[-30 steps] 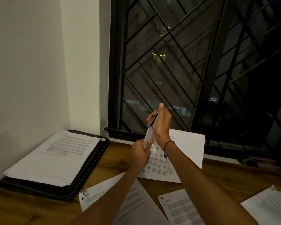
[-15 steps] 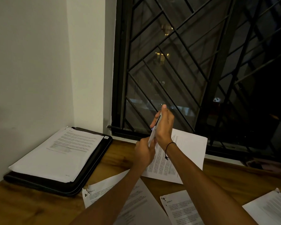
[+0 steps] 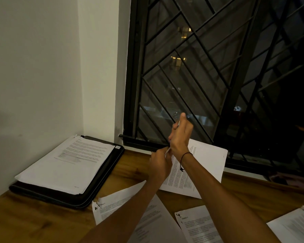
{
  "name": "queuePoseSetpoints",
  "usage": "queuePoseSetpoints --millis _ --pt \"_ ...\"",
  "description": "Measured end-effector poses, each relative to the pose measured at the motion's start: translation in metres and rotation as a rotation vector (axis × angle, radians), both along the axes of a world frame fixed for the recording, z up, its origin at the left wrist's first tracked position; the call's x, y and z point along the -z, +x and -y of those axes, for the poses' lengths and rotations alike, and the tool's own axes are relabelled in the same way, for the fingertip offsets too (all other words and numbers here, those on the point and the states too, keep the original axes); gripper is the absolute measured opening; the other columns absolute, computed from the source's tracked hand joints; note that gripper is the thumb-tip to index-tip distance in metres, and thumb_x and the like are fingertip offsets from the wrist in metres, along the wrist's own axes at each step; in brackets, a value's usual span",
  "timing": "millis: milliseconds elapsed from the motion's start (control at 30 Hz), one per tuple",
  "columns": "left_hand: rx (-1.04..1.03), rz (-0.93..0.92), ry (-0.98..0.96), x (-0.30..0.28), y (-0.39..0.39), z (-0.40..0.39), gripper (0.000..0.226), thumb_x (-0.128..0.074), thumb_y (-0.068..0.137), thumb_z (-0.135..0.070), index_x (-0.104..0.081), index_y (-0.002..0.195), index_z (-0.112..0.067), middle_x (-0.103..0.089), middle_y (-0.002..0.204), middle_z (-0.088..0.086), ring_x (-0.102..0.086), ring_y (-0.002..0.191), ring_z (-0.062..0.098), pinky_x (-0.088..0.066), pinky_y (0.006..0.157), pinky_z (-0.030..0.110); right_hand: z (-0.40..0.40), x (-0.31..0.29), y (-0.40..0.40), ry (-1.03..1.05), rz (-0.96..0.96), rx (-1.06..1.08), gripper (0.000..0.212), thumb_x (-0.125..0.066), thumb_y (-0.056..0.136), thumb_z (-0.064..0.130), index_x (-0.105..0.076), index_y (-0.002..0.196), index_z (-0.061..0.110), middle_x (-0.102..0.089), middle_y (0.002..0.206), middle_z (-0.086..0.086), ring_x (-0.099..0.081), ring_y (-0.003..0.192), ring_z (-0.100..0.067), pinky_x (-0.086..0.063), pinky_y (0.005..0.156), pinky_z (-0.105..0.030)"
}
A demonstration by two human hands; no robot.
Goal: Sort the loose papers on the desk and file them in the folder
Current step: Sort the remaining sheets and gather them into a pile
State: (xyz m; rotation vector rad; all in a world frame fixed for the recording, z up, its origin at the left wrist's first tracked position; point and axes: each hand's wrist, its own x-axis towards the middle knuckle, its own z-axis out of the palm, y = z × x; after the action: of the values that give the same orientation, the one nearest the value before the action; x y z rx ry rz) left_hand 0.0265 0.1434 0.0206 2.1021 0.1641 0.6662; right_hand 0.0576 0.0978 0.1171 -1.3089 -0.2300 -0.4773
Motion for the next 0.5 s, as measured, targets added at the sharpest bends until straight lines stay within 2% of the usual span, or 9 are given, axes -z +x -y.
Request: queuePoseSetpoints --millis 67,200,267,333,400,467,500 --pt "-0.002 0.022 -0.003 0.001 -0.002 0.0 0.027 -0.048 0.107 -0.029 -0.069 0.101 -0.012 -0.073 0.097 0.004 -0.063 0.082 0.012 -0.046 0.072 0.024 -0.002 0.003 0.002 -0.025 0.042 0.027 0.054 -0.039 0.108 0.049 -0.041 0.061 0.021 -0.042 0.053 0.005 -0.038 0.047 -0.009 -0.034 0.051 -0.025" --pt "0.033 0.005 -0.007 0.001 0.003 -0.002 0.025 -0.048 0.107 -0.03 -0.064 0.093 -0.016 -0.072 0.091 0.007 -0.068 0.082 0.018 -0.053 0.073 0.031 0.0 0.003 0.003 -0.009 0.046 0.015 0.054 -0.037 0.109 0.049 -0.044 0.065 0.019 -0.044 0.051 0.005 -0.041 0.045 -0.011 -0.036 0.048 -0.025" --pt "0.042 -0.013 -0.034 -0.001 0.005 -0.005 0.03 -0.049 0.106 -0.034 -0.064 0.092 -0.013 -0.069 0.085 0.009 -0.065 0.073 0.016 -0.048 0.065 0.026 0.004 -0.002 0.003 0.025 0.031 -0.027 0.054 -0.036 0.109 0.051 -0.049 0.07 0.017 -0.048 0.049 0.003 -0.047 0.044 -0.014 -0.042 0.048 -0.026" --pt "0.054 0.01 -0.099 -0.001 0.005 -0.01 0.033 -0.05 0.105 -0.043 -0.062 0.089 -0.017 -0.064 0.074 0.0 -0.059 0.061 0.008 -0.041 0.056 0.019 0.01 -0.013 0.002 0.08 0.031 -0.059 0.052 -0.036 0.109 0.052 -0.052 0.075 0.016 -0.053 0.05 0.002 -0.053 0.046 -0.015 -0.047 0.049 -0.028" --pt "0.067 0.01 -0.123 -0.001 0.002 -0.018 0.032 -0.052 0.103 -0.048 -0.061 0.091 -0.02 -0.061 0.072 -0.01 -0.06 0.058 0.004 -0.04 0.052 0.013 0.019 -0.026 0.004 0.11 0.078 -0.038 0.049 -0.038 0.109 0.05 -0.051 0.079 0.014 -0.053 0.053 0.0 -0.053 0.046 -0.016 -0.049 0.047 -0.029" --pt "0.092 0.015 -0.154 -0.002 -0.001 -0.027 0.029 -0.053 0.102 -0.047 -0.063 0.096 -0.02 -0.064 0.074 -0.01 -0.064 0.06 0.004 -0.043 0.05 0.01 0.035 -0.036 0.009 0.018 0.173 0.012 0.042 -0.047 0.107 0.046 -0.05 0.08 0.014 -0.052 0.054 0.001 -0.053 0.047 -0.016 -0.052 0.047 -0.033" --pt "0.101 0.02 -0.176 -0.003 -0.002 -0.032 0.028 -0.054 0.102 -0.046 -0.064 0.098 -0.02 -0.067 0.077 -0.008 -0.067 0.063 0.006 -0.047 0.052 0.012 0.046 -0.036 0.015 -0.1 0.218 0.042 0.04 -0.052 0.106 0.043 -0.05 0.081 0.012 -0.052 0.056 0.0 -0.055 0.048 -0.014 -0.055 0.05 -0.036"
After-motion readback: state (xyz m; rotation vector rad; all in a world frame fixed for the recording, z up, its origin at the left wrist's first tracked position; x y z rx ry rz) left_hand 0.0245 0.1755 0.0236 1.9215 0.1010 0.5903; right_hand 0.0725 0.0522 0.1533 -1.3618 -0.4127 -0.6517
